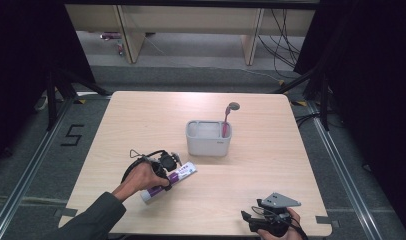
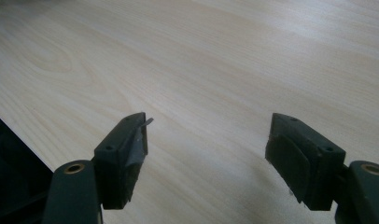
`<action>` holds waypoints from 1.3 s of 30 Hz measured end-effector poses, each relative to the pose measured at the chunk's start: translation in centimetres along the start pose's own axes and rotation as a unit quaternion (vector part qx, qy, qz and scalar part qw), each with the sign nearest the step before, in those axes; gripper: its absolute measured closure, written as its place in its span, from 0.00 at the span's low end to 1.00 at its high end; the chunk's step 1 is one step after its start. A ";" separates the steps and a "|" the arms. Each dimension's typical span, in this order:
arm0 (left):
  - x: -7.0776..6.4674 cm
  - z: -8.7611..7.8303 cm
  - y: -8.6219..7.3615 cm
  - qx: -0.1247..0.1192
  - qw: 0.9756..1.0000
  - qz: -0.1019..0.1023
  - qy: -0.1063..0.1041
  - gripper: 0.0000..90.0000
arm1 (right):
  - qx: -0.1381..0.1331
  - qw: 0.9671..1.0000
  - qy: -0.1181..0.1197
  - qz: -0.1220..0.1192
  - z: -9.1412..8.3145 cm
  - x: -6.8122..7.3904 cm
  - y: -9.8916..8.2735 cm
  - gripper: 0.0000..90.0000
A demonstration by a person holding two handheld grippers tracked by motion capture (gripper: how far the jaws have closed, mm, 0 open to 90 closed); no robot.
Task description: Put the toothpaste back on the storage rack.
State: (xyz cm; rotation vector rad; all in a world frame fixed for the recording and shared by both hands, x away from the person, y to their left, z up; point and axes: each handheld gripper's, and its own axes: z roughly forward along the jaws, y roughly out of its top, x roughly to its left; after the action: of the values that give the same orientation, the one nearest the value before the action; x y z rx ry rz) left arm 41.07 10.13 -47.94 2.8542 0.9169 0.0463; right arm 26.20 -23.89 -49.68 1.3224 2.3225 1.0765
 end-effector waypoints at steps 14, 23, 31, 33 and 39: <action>-0.2 0.1 0.9 0.033 0.999 0.019 0.005 0.67 | 0.006 1.000 0.001 -0.007 0.0 0.0 0.0 0.33; -0.2 0.1 0.9 0.033 0.999 0.030 0.005 0.68 | 0.003 1.000 -0.002 -0.015 0.1 -0.1 -0.1 0.33; -0.3 0.0 0.8 0.029 0.999 0.043 0.008 0.70 | 0.006 1.000 -0.005 -0.010 0.0 -0.2 -0.1 0.34; -0.3 0.0 0.8 0.029 0.999 0.045 0.009 0.71 | 0.006 1.000 0.004 -0.010 0.1 -0.2 0.0 0.34; -0.3 -0.2 0.7 0.025 0.998 0.048 0.008 0.73 | 0.004 1.000 0.009 -0.009 0.2 -0.2 -0.1 0.34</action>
State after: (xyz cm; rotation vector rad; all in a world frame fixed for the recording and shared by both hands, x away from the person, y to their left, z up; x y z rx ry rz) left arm 41.24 9.44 -47.67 2.9474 0.7946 0.0562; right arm 26.39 -24.02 -49.89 1.2982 2.3496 1.0774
